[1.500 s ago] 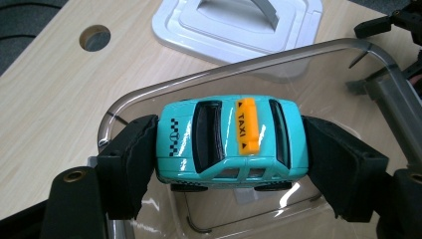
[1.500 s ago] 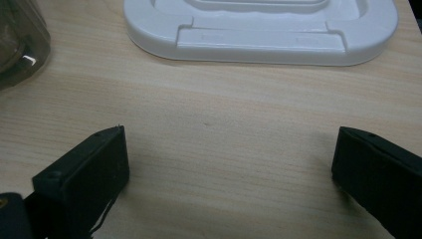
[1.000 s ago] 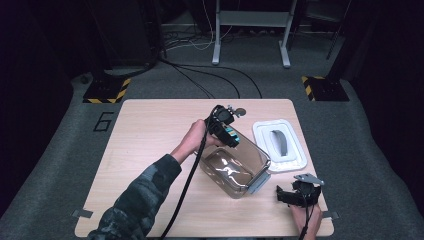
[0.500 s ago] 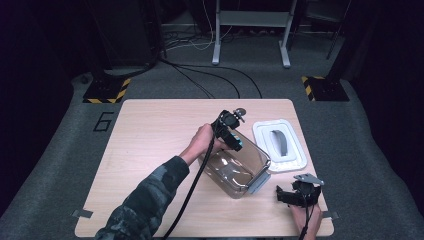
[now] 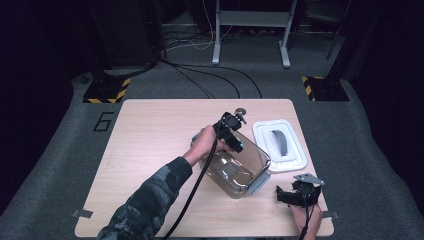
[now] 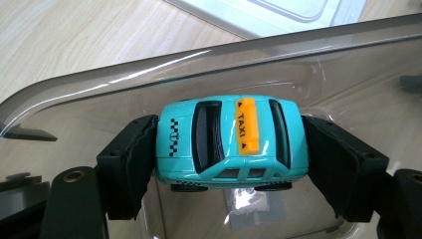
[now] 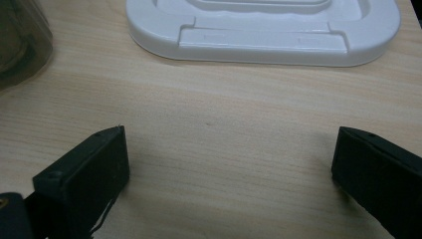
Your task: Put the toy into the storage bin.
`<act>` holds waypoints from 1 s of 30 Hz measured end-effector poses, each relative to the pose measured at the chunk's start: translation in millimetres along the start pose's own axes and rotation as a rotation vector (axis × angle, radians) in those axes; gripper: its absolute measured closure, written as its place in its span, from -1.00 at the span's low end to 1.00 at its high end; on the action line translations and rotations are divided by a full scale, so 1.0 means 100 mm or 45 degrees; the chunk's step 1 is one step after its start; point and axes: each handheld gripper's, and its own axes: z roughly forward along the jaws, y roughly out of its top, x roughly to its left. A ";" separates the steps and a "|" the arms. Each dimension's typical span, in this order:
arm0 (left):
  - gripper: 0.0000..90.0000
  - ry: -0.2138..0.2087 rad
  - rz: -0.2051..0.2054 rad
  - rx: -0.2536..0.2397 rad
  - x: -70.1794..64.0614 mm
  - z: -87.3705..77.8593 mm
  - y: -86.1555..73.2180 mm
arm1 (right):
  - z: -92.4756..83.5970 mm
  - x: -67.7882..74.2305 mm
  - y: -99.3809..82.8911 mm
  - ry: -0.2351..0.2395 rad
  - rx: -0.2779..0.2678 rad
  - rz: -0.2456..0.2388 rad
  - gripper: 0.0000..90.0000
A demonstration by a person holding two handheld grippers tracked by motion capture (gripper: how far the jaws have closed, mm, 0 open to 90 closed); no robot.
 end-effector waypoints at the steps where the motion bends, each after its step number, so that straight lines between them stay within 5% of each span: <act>1: -0.46 0.002 -0.001 0.001 0.00 0.00 0.00 | 0.00 0.00 0.00 0.002 -0.003 -0.003 -0.98; 30: -0.46 0.026 -0.053 0.067 0.07 0.16 0.02 | 0.00 0.01 0.00 0.000 -0.001 0.002 -0.98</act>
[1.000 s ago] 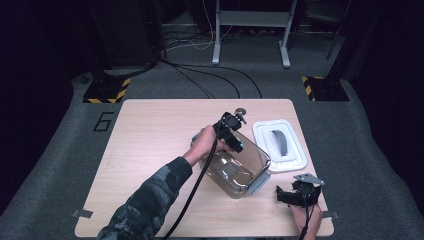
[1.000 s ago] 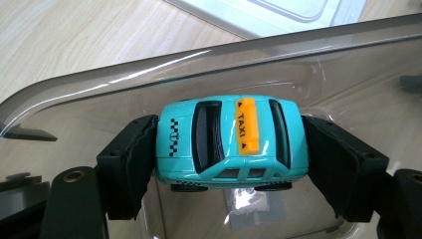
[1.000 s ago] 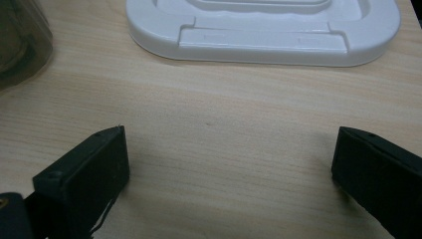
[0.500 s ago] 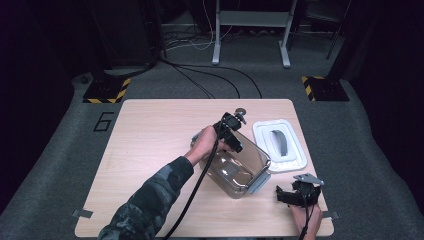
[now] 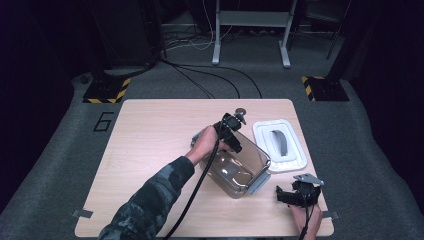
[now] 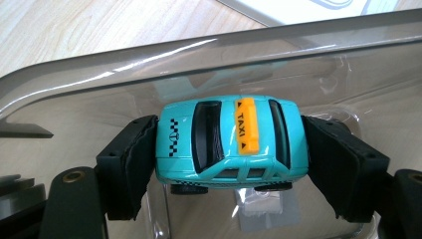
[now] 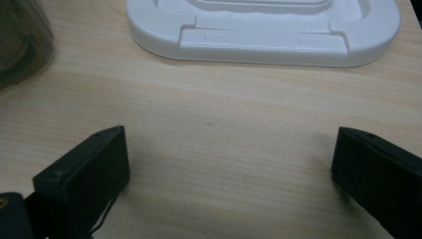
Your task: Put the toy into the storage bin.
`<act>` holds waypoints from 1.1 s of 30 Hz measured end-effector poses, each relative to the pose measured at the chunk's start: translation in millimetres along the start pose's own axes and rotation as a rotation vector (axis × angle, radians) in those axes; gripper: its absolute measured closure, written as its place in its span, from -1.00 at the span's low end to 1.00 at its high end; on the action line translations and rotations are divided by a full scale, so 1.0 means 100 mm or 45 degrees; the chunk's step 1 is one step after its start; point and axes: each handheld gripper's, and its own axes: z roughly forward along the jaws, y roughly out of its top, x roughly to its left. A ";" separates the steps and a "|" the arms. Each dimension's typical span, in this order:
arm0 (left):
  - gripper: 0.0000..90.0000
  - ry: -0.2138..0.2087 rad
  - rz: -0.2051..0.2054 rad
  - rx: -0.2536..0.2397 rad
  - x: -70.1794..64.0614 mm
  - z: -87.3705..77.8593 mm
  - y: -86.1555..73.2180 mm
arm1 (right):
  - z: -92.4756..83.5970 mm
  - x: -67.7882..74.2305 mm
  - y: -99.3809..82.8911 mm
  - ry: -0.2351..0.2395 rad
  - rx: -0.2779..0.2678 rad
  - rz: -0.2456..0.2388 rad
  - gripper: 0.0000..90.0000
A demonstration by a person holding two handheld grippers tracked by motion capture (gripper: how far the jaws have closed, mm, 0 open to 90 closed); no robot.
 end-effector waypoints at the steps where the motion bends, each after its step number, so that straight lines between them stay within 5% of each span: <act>1: -0.47 -0.012 0.000 0.005 0.00 0.01 0.00 | 0.00 0.00 0.00 0.000 0.002 -0.001 -0.98; 4: -0.45 -0.027 -0.005 -0.005 -0.01 0.01 -0.01 | 0.00 0.00 0.00 0.000 0.002 -0.001 -0.98; 8: -0.68 -0.016 0.013 -0.025 -0.06 -0.03 -0.02 | 0.00 0.00 0.00 0.000 0.002 -0.004 -0.97; 16: -0.84 -0.023 0.069 -0.111 -0.13 -0.29 -0.13 | 0.00 0.00 0.00 0.001 -0.003 -0.010 -0.97; 33: -1.00 -0.026 0.142 -0.306 -0.11 -0.84 -0.77 | 0.00 0.00 0.00 0.002 -0.002 -0.006 -0.97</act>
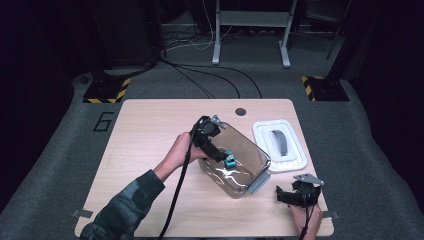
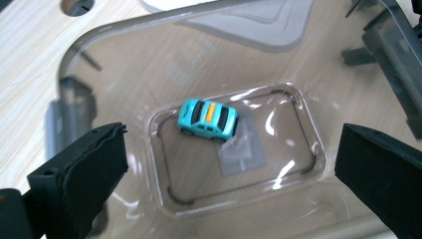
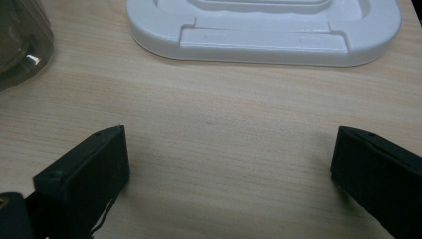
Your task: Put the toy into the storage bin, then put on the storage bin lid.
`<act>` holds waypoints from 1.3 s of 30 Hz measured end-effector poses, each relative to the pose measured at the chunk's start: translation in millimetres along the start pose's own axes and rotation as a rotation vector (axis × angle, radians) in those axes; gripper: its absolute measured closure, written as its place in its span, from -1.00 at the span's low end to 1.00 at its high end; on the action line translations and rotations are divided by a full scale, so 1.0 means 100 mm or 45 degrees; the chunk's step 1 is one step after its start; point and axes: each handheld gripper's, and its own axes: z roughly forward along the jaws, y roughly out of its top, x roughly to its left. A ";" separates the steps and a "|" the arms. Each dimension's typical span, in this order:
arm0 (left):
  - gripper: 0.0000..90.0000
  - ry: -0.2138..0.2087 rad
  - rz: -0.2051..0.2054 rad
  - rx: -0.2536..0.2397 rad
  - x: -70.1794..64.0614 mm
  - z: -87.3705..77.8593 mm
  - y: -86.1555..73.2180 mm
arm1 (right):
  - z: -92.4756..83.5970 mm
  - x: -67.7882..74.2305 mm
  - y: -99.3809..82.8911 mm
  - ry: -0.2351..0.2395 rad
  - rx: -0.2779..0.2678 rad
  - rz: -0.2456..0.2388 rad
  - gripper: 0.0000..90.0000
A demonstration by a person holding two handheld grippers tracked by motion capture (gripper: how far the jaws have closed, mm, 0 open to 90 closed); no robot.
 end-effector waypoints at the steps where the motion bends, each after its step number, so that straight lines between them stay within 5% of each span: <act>1: -1.00 0.005 0.002 -0.004 0.01 -0.04 -0.04 | 0.00 0.00 0.00 0.000 -0.001 -0.001 -0.97; 20: -1.00 0.137 -0.110 -0.089 0.22 -0.47 -1.04 | 0.00 0.00 0.00 0.001 -0.002 0.007 -0.97; 32: -1.00 0.202 -0.278 -0.127 0.43 -0.27 -1.77 | 0.00 0.00 0.00 0.000 0.003 0.003 -0.98; 39: -1.00 0.260 -0.397 -0.084 0.58 0.11 -2.30 | 0.00 0.00 0.00 0.004 0.006 -0.003 -0.98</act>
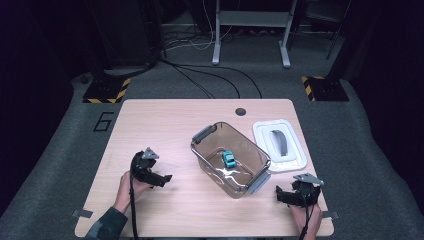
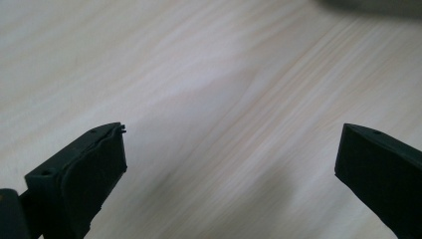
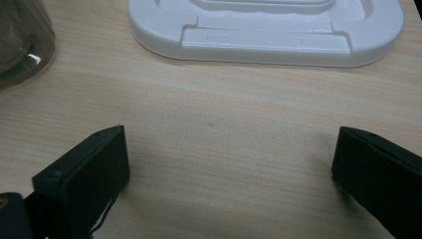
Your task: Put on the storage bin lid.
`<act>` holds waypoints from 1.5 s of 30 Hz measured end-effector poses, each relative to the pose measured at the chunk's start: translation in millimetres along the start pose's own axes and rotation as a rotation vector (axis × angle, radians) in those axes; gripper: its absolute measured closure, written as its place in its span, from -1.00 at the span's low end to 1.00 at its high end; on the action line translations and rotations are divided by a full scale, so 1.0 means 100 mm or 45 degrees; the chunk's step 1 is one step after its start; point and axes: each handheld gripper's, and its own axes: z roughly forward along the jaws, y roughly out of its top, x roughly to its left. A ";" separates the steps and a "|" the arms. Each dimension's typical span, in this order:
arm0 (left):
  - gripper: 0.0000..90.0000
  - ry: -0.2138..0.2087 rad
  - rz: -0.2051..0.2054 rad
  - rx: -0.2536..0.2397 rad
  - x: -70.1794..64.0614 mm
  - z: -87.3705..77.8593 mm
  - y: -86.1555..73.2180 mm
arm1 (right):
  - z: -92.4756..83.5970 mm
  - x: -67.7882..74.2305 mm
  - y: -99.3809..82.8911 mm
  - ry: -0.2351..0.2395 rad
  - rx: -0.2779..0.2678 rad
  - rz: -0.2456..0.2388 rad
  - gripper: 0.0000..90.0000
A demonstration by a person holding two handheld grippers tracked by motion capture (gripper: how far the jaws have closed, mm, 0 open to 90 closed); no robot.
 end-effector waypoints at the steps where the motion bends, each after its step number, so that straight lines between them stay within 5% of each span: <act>1: -1.00 0.003 -0.005 -0.002 0.02 0.02 -0.04 | 0.00 0.00 0.00 0.001 0.001 0.000 -0.98; 5: -1.00 0.032 -0.035 -0.040 0.05 0.08 -0.16 | 0.00 0.00 0.00 0.007 -0.004 -0.009 -0.99; 12: -1.00 0.073 -0.011 -0.132 0.03 0.09 -0.25 | 0.00 -0.01 0.01 0.030 0.003 -0.015 -0.98; 20: -1.00 0.074 -0.005 -0.132 0.03 0.09 -0.26 | -0.07 -0.09 0.08 0.045 -0.036 0.010 -0.94; 25: -1.00 0.074 -0.006 -0.132 0.03 0.09 -0.26 | -0.09 -0.12 0.21 0.035 -0.042 -0.026 -0.94; 45: -1.00 0.074 -0.006 -0.128 0.03 0.09 -0.26 | 0.15 -0.21 0.73 0.033 -0.033 -0.096 -0.87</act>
